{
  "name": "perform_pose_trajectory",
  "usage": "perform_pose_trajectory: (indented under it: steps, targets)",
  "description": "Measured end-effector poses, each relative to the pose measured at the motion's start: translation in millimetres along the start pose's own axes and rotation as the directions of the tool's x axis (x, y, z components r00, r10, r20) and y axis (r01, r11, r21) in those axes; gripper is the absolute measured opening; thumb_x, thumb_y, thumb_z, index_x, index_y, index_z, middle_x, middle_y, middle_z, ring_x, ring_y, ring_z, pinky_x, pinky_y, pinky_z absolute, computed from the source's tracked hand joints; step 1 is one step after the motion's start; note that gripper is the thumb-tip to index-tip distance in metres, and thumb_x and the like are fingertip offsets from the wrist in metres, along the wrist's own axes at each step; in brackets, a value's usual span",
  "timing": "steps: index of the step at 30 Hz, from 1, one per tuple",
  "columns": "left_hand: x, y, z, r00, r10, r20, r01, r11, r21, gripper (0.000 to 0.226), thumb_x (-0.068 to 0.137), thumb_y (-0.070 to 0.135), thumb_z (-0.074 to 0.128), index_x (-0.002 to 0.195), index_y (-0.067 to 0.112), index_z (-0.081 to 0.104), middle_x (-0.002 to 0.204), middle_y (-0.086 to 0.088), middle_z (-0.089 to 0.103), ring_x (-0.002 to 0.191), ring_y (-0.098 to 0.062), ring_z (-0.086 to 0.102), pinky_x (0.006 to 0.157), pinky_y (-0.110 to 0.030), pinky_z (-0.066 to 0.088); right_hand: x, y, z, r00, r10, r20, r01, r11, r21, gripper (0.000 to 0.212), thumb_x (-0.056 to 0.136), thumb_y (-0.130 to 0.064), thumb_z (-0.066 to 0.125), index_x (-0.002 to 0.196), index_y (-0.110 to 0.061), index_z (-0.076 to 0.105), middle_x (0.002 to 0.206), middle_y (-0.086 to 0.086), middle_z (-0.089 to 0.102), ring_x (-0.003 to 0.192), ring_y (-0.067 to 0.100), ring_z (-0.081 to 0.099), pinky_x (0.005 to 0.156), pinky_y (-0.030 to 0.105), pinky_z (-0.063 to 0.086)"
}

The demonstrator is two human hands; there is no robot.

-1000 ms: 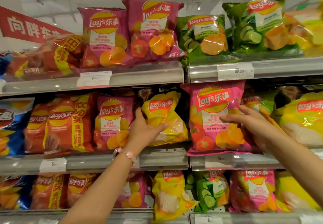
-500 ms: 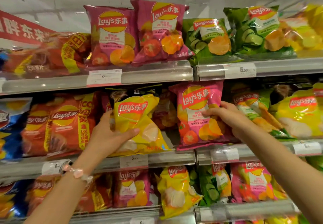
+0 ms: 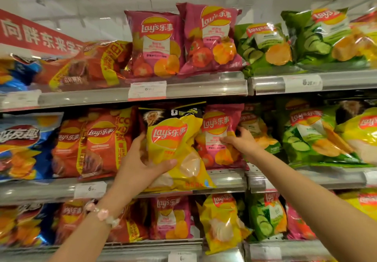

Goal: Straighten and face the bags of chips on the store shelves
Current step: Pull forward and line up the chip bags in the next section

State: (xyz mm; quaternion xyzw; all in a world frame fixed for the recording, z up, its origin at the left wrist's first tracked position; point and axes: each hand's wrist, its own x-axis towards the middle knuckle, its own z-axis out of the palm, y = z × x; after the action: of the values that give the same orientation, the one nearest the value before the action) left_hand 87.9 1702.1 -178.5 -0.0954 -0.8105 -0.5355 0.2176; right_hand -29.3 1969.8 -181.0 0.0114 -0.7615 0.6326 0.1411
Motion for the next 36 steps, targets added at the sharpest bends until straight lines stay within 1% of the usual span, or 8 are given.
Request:
perform_pose_trajectory:
  steps: [7,11,13,17,20,24,29,36]
  targets:
    - [6,-2,22,0.996,0.066,0.064,-0.063,0.997,-0.055,0.099,0.047,0.056,0.084,0.132,0.037,0.036,0.119,0.012,0.058,0.111,-0.008,0.056,0.09,-0.023,0.045,-12,-5,-1,0.987,-0.131,-0.091,0.124,0.99,-0.073,0.062,0.084,-0.044,0.066,0.133,-0.013,0.044,0.128,0.004,0.056,0.118,0.024,0.054,0.099,0.041,0.045]
    - [15,3,46,0.99,0.092,0.106,-0.082,0.992,-0.099,0.109,0.051,0.054,0.086,0.142,0.032,0.031,0.125,0.01,0.052,0.118,-0.011,0.051,0.093,-0.023,0.04,-37,-24,-8,0.99,-0.136,0.044,0.124,0.969,0.213,0.062,0.086,-0.06,0.049,0.134,-0.021,0.043,0.13,0.012,0.054,0.125,0.028,0.05,0.107,0.045,0.04]
    - [20,3,62,0.981,0.117,0.152,-0.105,0.991,-0.084,0.112,0.043,0.065,0.085,0.138,0.038,0.032,0.126,0.011,0.054,0.117,-0.01,0.053,0.094,-0.026,0.043,-46,-31,-17,0.989,-0.062,0.131,0.022,0.958,0.287,0.061,0.088,-0.058,0.048,0.133,-0.017,0.047,0.13,0.022,0.053,0.123,0.036,0.051,0.102,0.046,0.044]
    - [16,15,99,0.954,0.144,0.263,-0.123,0.988,-0.095,0.116,0.044,0.057,0.081,0.144,0.04,0.025,0.118,0.02,0.046,0.118,-0.011,0.047,0.09,-0.023,0.043,-60,-33,-50,0.999,-0.015,0.046,-0.001,0.941,0.338,0.06,0.086,-0.052,0.059,0.131,-0.014,0.048,0.114,0.006,0.062,0.109,0.027,0.061,0.088,0.04,0.052]
    - [11,23,125,0.93,0.175,0.323,-0.146,0.983,-0.111,0.115,0.043,0.053,0.08,0.143,0.042,0.024,0.126,0.021,0.041,0.124,-0.009,0.041,0.097,-0.024,0.04,-71,-27,-83,0.999,-0.026,-0.034,0.036,0.936,0.351,0.021,0.093,-0.033,0.057,0.092,-0.012,0.057,0.085,0.001,0.064,0.083,0.017,0.063,0.079,0.035,0.049]
    - [9,35,162,0.895,0.236,0.378,-0.193,0.97,-0.149,0.118,0.038,0.058,0.09,0.138,0.044,0.028,0.122,0.021,0.047,0.117,-0.004,0.048,0.082,-0.007,0.039,-85,-18,-124,0.987,-0.061,-0.151,0.101,0.956,0.276,0.01,0.096,-0.022,0.053,0.089,-0.018,0.058,0.067,-0.009,0.066,0.064,0.004,0.063,0.057,0.024,0.048]
    - [5,59,208,0.855,0.291,0.428,-0.263,0.957,-0.126,0.128,0.031,0.066,0.087,0.141,0.047,0.024,0.131,0.007,0.051,0.12,-0.013,0.051,0.1,-0.037,0.046,-93,-13,-177,0.951,-0.039,-0.305,0.121,0.96,0.252,0.017,0.095,-0.014,0.055,0.078,-0.017,0.053,0.064,-0.003,0.062,0.054,0.009,0.061,0.047,0.022,0.048]
    - [-1,112,282,0.815,0.299,0.497,-0.23,0.953,-0.196,0.129,0.041,0.043,0.086,0.151,0.033,0.019,0.135,0.012,0.047,0.124,-0.005,0.045,0.089,-0.007,0.039,-82,0,-260,0.942,-0.034,-0.335,0.127,0.957,0.26,0.008,0.096,-0.017,0.054,0.089,-0.015,0.057,0.07,0.001,0.061,0.053,0.009,0.058,0.041,0.016,0.041]
